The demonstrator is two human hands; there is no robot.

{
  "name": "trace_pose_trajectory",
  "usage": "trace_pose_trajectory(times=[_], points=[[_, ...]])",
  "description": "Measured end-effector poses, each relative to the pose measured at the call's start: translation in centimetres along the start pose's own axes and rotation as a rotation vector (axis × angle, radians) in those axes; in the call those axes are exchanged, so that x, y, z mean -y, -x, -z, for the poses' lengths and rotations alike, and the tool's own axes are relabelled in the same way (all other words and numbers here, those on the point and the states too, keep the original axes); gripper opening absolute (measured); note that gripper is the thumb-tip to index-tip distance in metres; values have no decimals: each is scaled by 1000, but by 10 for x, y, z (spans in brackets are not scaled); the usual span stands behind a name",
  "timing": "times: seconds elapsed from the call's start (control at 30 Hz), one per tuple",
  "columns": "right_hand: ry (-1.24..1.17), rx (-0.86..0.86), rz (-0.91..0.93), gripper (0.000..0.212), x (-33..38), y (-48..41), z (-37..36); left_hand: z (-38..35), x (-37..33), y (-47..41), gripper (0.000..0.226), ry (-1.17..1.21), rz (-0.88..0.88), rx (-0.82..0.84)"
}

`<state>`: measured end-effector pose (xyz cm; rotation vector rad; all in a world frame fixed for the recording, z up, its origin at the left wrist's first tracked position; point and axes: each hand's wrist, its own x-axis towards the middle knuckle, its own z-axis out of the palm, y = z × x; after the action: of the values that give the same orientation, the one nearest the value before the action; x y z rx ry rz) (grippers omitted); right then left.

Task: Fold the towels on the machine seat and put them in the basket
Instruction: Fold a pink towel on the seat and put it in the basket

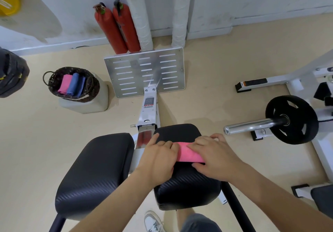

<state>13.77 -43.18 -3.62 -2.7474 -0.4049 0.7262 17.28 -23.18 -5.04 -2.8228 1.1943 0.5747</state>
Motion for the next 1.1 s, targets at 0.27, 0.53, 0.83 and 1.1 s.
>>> trace_pose_trajectory(times=[0.27, 0.53, 0.83, 1.1], points=[[-356, 25, -184, 37, -10, -21, 8, 27, -8, -37, 18, 59, 177, 158], [-1370, 51, -261, 60, 31, 23, 70, 90, 8, 39, 22, 1463, 580, 12], [-931, -183, -92, 35, 211, 50, 67, 109, -29, 185, 26, 1773, 658, -474], [-511, -216, 278, 38, 371, 130, 34, 105, 9, 395, 51, 1681, 567, -840]])
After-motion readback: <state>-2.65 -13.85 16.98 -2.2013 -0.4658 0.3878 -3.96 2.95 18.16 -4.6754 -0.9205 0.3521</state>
